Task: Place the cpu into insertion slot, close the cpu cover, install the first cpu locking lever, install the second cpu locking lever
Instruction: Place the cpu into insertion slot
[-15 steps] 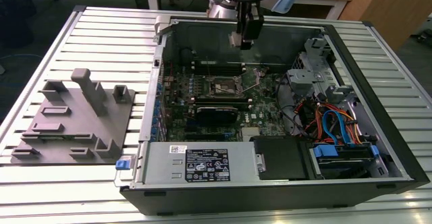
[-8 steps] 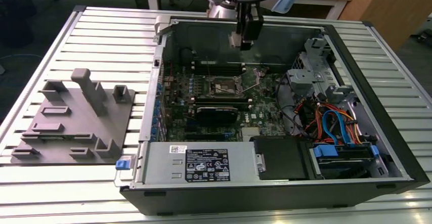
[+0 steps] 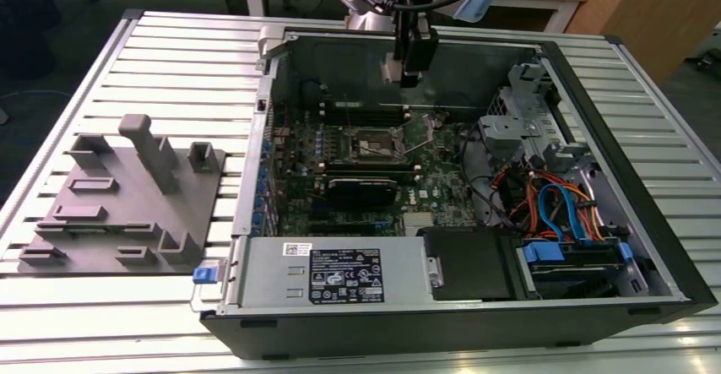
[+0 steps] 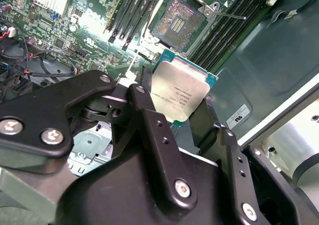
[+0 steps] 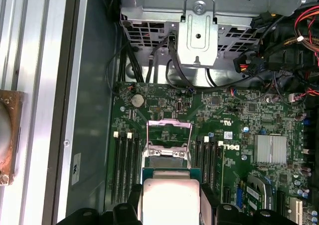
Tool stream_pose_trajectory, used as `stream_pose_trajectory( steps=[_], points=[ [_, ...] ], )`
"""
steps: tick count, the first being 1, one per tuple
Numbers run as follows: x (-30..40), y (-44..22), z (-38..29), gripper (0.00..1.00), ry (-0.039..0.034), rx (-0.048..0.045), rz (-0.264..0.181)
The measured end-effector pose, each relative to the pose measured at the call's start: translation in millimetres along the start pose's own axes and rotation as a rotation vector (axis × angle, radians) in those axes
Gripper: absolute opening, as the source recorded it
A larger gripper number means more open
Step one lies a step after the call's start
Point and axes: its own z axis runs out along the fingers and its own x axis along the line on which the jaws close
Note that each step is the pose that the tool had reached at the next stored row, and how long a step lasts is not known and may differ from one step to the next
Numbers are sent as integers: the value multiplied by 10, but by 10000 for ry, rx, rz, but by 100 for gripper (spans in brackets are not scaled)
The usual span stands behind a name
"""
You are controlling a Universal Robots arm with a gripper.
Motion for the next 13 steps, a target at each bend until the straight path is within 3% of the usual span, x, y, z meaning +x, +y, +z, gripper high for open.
stream_pose_trajectory(
  steps=[13],
  points=[
    [0, 0, 2, 54, 0, 0, 6]
  ],
)
